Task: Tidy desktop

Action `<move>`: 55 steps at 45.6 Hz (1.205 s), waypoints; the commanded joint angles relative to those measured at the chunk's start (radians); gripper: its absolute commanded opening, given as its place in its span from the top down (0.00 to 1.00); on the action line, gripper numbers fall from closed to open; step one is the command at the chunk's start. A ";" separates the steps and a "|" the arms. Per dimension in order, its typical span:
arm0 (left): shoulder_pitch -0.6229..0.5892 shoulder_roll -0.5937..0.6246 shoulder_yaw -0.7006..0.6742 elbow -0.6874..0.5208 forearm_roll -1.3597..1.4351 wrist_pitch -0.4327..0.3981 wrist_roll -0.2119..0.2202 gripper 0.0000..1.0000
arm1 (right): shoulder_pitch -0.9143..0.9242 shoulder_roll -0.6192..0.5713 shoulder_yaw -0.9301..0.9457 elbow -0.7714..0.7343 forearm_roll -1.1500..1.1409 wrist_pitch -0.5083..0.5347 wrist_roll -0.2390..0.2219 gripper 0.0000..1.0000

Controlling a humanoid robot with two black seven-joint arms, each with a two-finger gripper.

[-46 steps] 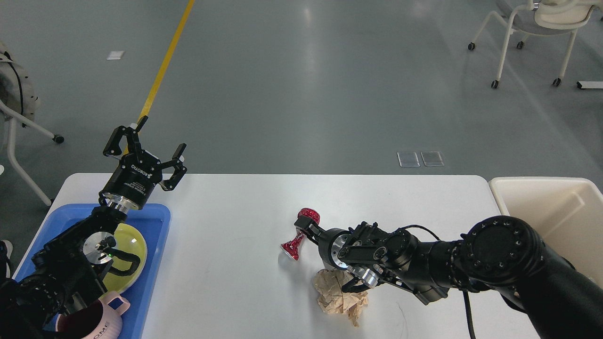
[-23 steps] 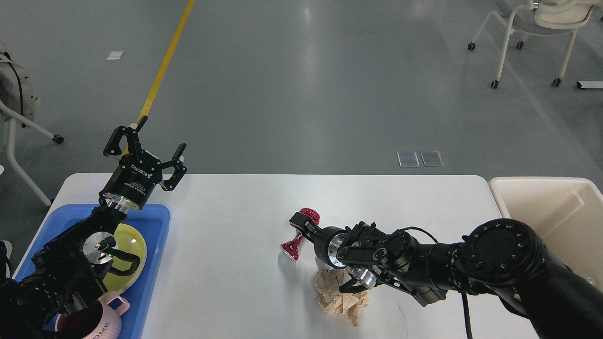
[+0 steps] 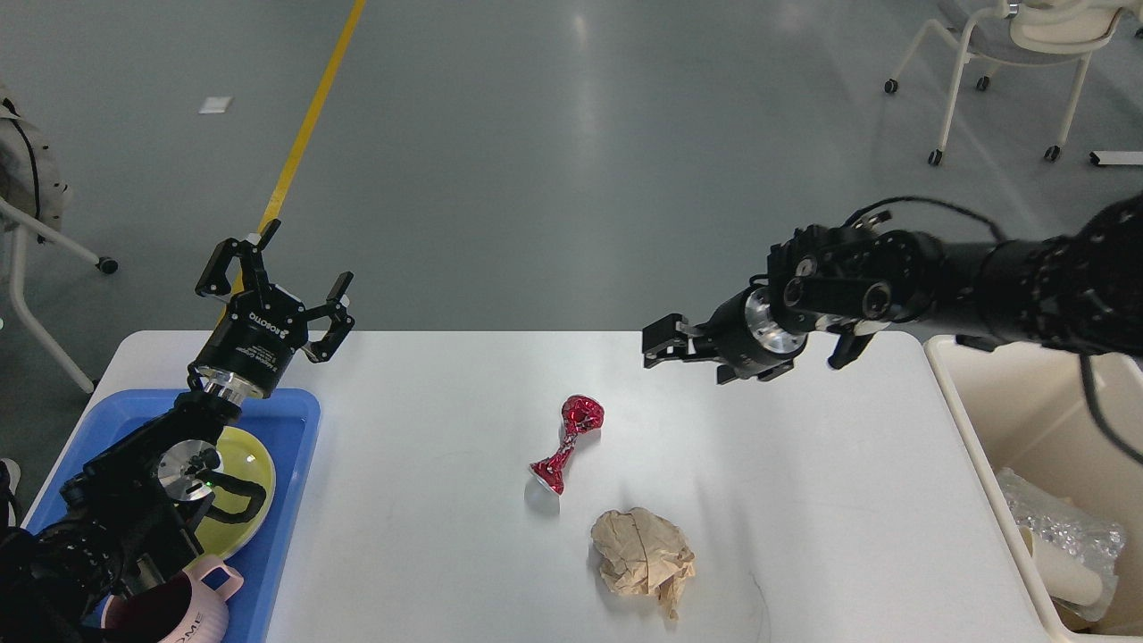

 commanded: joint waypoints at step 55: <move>-0.002 0.000 -0.002 0.000 0.000 0.000 0.000 0.00 | -0.088 -0.015 -0.015 0.510 0.027 -0.423 -0.021 0.00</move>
